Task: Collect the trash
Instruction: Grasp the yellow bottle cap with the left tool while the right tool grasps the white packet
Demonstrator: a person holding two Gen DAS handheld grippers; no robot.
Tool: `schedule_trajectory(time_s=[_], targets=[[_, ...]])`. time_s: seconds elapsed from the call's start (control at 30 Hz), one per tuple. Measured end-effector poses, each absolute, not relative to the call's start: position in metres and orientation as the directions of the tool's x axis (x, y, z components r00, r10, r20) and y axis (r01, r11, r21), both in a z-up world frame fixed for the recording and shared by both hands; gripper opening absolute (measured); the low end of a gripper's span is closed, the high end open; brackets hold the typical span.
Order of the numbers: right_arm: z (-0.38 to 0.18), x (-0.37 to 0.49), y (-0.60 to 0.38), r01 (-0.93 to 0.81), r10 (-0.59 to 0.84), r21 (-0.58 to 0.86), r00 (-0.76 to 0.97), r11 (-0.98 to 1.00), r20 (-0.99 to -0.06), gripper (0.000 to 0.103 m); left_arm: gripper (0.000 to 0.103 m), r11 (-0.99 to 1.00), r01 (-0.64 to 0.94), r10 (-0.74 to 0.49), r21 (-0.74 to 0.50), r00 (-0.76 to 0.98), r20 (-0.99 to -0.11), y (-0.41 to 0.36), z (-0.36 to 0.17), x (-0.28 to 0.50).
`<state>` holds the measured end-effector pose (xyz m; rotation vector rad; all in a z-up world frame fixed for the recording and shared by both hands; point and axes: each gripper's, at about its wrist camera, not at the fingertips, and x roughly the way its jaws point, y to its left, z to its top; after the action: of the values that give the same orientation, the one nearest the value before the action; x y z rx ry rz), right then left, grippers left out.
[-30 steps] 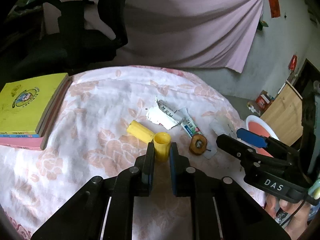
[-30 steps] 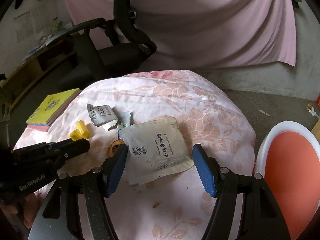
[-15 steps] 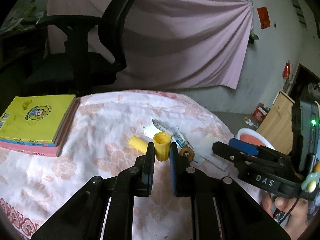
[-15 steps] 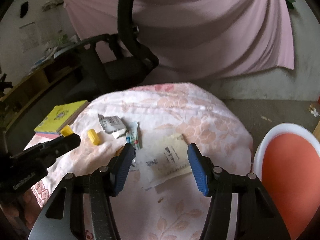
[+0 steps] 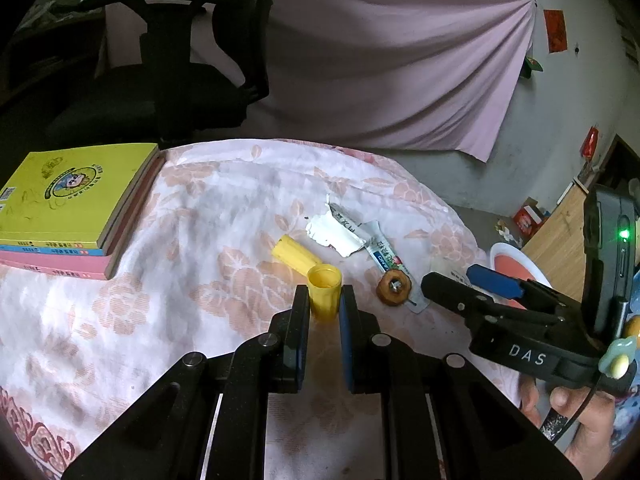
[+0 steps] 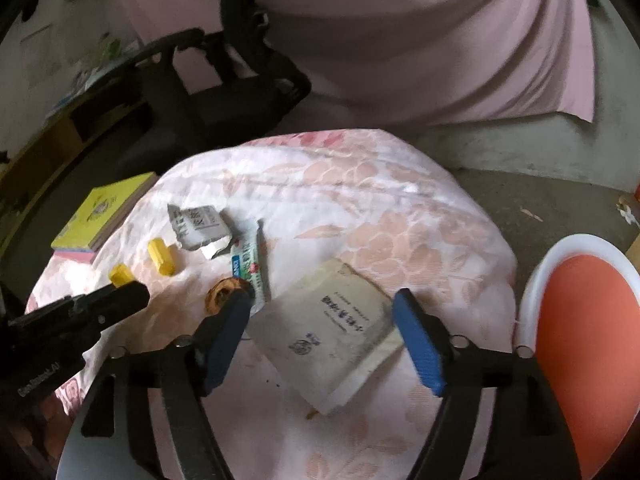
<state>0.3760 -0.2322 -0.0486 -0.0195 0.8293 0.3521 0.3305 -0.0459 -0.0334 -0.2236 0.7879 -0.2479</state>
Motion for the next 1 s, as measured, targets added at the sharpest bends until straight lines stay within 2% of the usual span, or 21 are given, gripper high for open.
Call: schedule_trajectory(time_s=[0.13, 0.33, 0.4, 0.5, 0.7, 0.87, 1.0], targets=[[-0.05, 0.373, -0.232, -0.305, 0.277, 0.1, 0.616, 0.947, -0.737, 0.074, 0.011, 0.945, 0.13, -0.307, -0.301, 0.674, -0.672, -0.042, -0.034, 0.331], [-0.054, 0.365, -0.218, -0.302, 0.168, -0.039, 0.627, 0.953, -0.761, 0.073, 0.011, 0.941, 0.136, -0.316, -0.308, 0.672, -0.669, -0.038, -0.033, 0.331], [-0.055, 0.365, -0.22, -0.296, 0.163, -0.038, 0.626, 0.955, -0.763, 0.07, 0.011, 0.94, 0.143, -0.322, -0.309, 0.673, -0.666, -0.038, -0.033, 0.33], [-0.055, 0.366, -0.225, -0.277, 0.157, -0.03, 0.628, 0.96, -0.762, 0.059, 0.011, 0.94, 0.146, -0.324, -0.309, 0.672, -0.666, -0.039, -0.033, 0.33], [-0.054, 0.364, -0.227, -0.269, 0.158, -0.025, 0.637, 0.963, -0.754, 0.044, 0.011, 0.938, 0.149, -0.327, -0.313, 0.676, -0.66, -0.039, -0.033, 0.328], [-0.047, 0.36, -0.236, -0.273, 0.219, 0.043, 0.656, 0.961, -0.722, 0.038, 0.011, 0.934, 0.172, -0.341, -0.313, 0.696, -0.632, -0.04, -0.029, 0.321], [-0.035, 0.348, -0.246, -0.283, 0.277, 0.098, 0.711, 0.954, -0.647, 0.034, 0.011, 0.928, 0.212, -0.359, -0.308, 0.732, -0.578, -0.042, -0.02, 0.31]])
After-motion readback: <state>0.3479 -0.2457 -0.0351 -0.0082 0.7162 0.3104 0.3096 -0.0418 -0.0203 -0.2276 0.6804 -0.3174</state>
